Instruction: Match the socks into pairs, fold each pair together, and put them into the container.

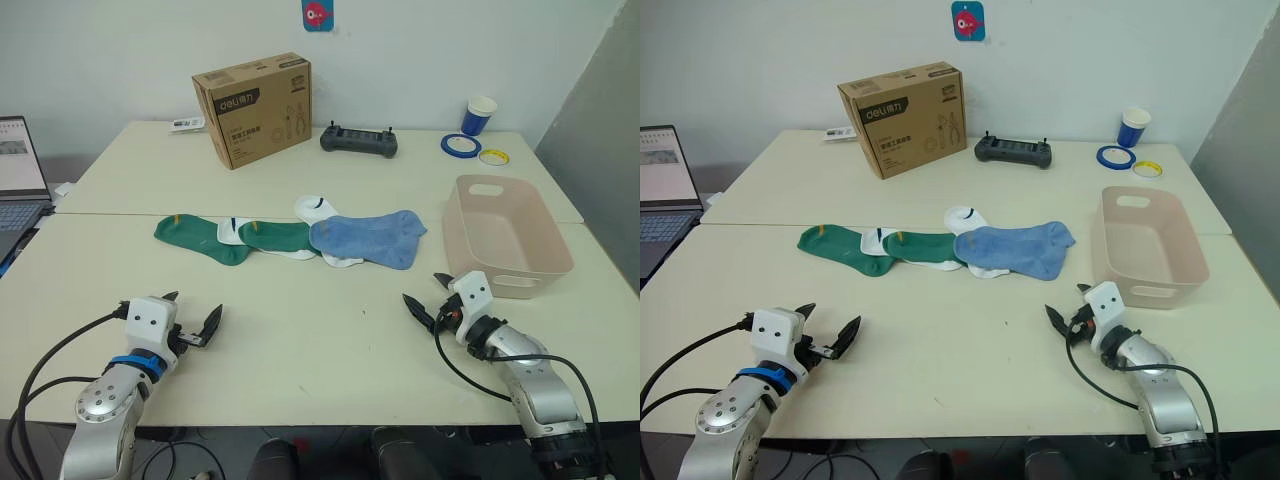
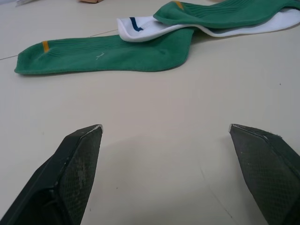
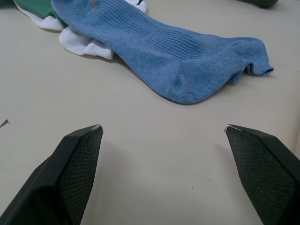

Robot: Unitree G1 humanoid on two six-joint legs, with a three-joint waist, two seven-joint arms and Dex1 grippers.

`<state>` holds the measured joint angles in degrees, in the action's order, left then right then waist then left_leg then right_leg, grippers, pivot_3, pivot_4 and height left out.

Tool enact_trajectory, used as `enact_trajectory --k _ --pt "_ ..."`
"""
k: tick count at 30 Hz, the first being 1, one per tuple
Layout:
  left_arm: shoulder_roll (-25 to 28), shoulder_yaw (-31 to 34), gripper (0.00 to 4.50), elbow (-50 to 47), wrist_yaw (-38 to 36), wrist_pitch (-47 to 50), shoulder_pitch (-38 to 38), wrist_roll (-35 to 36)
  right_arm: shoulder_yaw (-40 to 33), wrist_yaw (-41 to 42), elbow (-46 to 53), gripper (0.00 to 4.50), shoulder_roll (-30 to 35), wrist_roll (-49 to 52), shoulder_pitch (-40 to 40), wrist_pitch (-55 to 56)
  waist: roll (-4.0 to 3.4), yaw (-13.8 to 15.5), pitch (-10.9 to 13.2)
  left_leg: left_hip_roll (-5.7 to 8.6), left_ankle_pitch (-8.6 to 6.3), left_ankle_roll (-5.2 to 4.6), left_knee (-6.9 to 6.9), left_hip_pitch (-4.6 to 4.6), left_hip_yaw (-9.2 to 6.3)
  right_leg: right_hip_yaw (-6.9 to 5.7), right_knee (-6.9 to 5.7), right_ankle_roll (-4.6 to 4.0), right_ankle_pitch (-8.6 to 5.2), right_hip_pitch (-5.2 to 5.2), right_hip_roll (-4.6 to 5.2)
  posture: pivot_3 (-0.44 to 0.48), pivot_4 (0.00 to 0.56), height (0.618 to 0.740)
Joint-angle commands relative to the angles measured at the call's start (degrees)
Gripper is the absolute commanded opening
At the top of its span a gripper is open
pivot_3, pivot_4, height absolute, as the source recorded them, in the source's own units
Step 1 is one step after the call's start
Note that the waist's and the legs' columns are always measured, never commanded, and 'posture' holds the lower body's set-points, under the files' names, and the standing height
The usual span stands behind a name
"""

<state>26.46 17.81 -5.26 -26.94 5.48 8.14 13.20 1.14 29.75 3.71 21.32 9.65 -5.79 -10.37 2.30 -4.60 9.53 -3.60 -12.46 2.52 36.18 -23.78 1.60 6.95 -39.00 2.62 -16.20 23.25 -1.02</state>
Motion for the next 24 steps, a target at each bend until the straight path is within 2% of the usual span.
enact_trajectory --k 1,15,19,24 --pt "0.51 0.46 4.50 -1.85 -0.29 -0.66 -0.65 0.63 -0.75 -0.46 2.60 4.48 0.00 -0.05 -0.54 1.21 0.00 0.00 0.00 0.00 0.00 0.00 0.00 0.00 0.00 0.00 0.00 0.00 0.00 0.00 0.00 0.000 0.150 0.740" --pt "0.56 -1.57 4.50 -4.21 -4.53 0.68 -4.11 3.79 -0.79 -0.46 5.57 4.48 0.29 -1.08 -0.83 0.91 0.00 0.04 0.00 0.01 0.00 0.00 0.00 0.00 0.00 0.01 0.00 0.00 0.00 -0.01 0.00 0.000 0.150 0.740" --pt "0.15 -4.59 4.50 -6.12 -5.99 2.67 -8.29 5.26 -1.09 -0.34 6.75 4.48 0.49 -0.89 -1.39 0.53 0.00 0.06 0.00 0.01 0.00 0.00 0.00 -0.01 -0.01 -0.01 0.00 0.01 0.01 -0.01 -0.01 0.000 0.150 0.740" --pt "-1.88 -11.62 4.50 -3.34 -6.22 6.32 -18.77 3.74 -0.73 0.17 7.33 4.48 0.08 -0.55 -2.69 1.06 0.00 0.45 0.00 0.06 0.01 0.00 0.06 -0.01 -0.02 0.02 0.00 0.11 0.07 -0.05 -0.01 0.000 0.150 0.740"
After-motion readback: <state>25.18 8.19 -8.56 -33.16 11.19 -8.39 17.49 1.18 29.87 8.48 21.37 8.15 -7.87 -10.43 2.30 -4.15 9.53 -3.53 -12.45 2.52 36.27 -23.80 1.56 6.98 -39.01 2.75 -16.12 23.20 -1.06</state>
